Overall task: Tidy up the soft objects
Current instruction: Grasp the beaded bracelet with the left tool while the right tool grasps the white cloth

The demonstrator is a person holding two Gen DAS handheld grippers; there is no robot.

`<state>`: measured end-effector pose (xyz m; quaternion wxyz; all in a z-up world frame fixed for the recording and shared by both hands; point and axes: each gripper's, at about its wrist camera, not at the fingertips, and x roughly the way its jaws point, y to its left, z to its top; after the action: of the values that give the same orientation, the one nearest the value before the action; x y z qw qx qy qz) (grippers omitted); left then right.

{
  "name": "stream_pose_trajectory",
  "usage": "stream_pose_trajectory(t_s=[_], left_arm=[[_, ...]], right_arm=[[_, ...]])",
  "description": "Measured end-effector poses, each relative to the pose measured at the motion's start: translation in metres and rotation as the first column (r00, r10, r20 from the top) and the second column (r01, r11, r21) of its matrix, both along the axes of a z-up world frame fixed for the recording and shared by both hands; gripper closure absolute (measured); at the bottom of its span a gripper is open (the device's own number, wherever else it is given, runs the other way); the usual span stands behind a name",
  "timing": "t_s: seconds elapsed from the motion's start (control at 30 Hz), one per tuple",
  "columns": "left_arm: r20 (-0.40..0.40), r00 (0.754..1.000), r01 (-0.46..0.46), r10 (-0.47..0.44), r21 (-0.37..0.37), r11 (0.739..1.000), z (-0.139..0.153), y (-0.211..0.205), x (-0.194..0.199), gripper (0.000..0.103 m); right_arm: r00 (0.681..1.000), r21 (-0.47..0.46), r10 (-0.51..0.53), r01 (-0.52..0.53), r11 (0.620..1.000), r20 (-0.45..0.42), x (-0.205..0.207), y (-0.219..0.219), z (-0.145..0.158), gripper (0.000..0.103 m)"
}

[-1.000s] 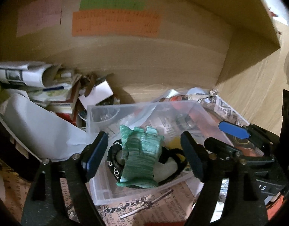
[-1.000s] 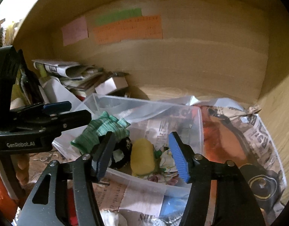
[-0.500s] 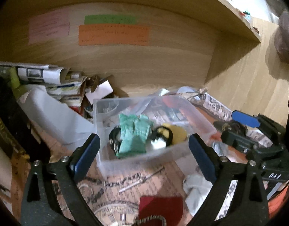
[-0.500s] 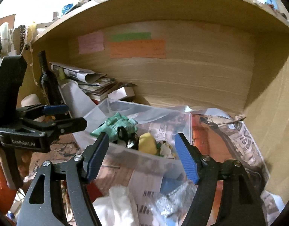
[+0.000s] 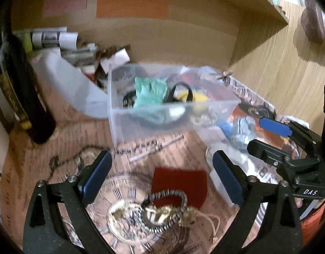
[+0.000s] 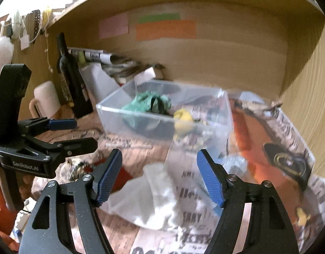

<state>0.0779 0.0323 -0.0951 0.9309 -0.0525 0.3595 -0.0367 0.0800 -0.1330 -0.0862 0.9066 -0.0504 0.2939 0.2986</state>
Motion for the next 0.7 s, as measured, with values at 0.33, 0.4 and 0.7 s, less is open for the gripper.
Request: stream_pose_trajectory(t_s=[0.33, 0.4, 0.7], left_arm=[[-0.086, 0.996, -0.003, 0.001, -0.024, 1.0, -0.035, 0.004, -0.018, 0.006], [-0.09, 0.996, -0.002, 0.0, -0.026, 1.0, -0.039, 0.004, -0.021, 0.006], [-0.098, 0.994, 0.037, -0.043, -0.063, 0.997, -0.047, 0.002, -0.024, 0.037]], right_arm=[[0.995, -0.023, 0.013, -0.015, 1.0, -0.1, -0.006, 0.001, -0.031, 0.033], [0.993, -0.024, 0.015, -0.018, 1.0, -0.118, -0.006, 0.002, -0.037, 0.033], [0.987, -0.034, 0.031, -0.036, 0.999, -0.159, -0.007, 0.006, -0.053, 0.04]])
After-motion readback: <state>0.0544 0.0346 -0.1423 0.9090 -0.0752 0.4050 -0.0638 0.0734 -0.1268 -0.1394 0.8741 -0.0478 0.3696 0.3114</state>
